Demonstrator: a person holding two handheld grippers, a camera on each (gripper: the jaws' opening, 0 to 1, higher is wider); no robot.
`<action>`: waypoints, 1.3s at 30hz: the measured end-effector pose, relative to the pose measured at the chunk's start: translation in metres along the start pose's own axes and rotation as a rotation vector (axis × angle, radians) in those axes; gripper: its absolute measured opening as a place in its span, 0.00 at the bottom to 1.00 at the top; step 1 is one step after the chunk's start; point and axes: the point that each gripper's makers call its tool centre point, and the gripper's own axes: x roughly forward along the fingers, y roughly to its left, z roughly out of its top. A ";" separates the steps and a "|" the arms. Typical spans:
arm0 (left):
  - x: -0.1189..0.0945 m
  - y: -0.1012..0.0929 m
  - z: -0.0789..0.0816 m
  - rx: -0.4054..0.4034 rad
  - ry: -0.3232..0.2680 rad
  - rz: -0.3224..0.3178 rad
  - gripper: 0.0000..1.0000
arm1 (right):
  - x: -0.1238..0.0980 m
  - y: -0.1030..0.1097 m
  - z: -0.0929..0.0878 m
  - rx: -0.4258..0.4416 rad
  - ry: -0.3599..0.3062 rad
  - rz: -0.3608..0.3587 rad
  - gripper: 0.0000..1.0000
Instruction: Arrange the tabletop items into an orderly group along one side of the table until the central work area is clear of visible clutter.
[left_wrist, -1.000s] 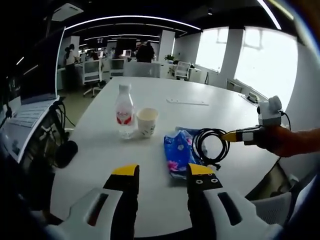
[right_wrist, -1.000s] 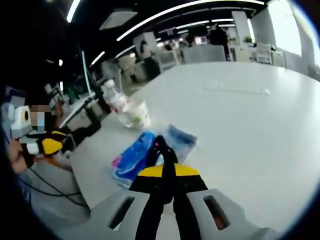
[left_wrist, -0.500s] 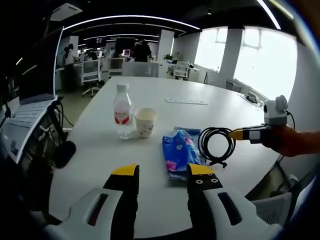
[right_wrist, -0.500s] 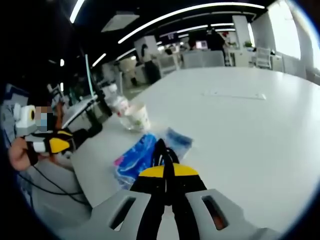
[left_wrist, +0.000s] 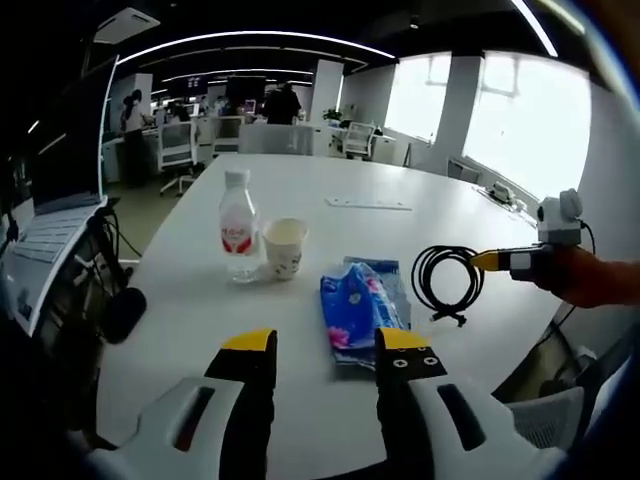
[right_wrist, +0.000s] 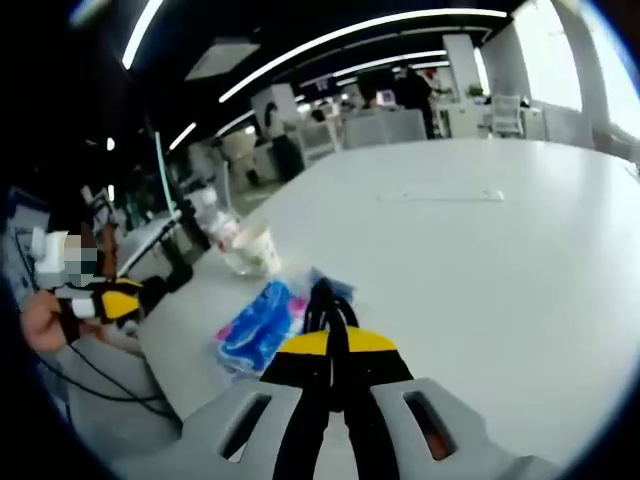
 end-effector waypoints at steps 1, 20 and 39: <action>0.000 0.000 0.000 0.000 0.000 0.000 0.38 | -0.001 -0.002 0.000 0.004 -0.002 -0.004 0.00; 0.000 0.001 0.002 0.015 0.005 0.002 0.38 | -0.021 -0.049 -0.001 0.085 -0.029 -0.105 0.00; 0.004 -0.002 0.000 0.014 0.015 -0.002 0.38 | -0.008 -0.043 -0.005 0.111 -0.018 -0.087 0.00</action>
